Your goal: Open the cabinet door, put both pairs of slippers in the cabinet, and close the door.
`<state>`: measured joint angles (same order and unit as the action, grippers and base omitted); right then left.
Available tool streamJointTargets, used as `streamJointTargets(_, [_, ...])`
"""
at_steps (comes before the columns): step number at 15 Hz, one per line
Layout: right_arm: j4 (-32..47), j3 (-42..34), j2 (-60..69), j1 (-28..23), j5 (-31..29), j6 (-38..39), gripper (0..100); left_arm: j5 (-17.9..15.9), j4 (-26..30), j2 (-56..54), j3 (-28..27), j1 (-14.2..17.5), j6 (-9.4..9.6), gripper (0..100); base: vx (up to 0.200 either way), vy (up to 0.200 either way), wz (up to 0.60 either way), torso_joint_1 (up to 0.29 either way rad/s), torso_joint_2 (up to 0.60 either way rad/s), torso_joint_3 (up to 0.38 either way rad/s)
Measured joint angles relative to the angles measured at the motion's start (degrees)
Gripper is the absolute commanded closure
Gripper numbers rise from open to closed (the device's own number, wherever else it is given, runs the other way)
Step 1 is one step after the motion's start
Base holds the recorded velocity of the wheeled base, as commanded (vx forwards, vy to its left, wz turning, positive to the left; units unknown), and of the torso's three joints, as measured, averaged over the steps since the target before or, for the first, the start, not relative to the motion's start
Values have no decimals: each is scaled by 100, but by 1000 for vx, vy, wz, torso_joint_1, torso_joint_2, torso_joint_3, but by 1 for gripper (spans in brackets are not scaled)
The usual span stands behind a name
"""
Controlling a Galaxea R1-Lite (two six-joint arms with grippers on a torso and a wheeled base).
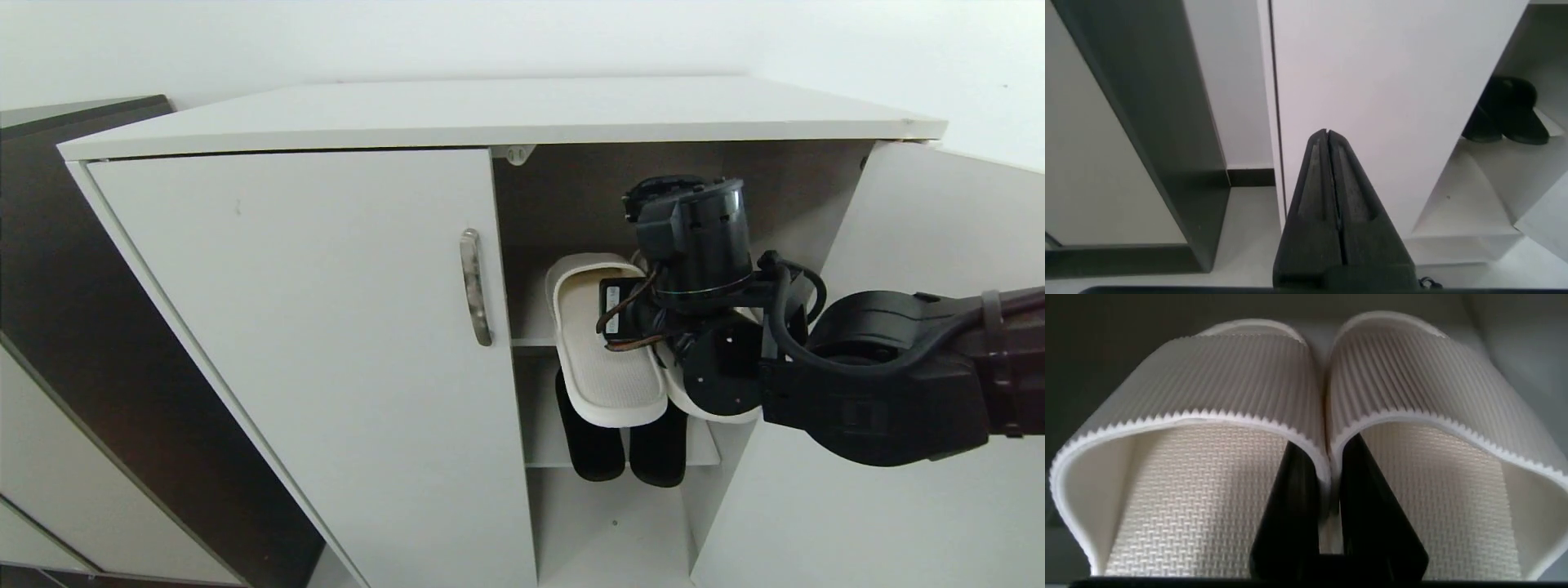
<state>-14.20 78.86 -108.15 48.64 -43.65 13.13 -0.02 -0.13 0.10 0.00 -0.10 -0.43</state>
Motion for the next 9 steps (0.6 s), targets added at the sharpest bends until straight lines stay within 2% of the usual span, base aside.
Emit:
streamJointTargets(4, [-7,501,-312,-276,94,-137,100,2,0,0,0,2,0,100,0,0,0,0,0,0])
streamJointTargets(9, [22,1535,-1014,-560,206,-325,100,2,0,0,0,0,-4,100,0,0,0,0,0,0])
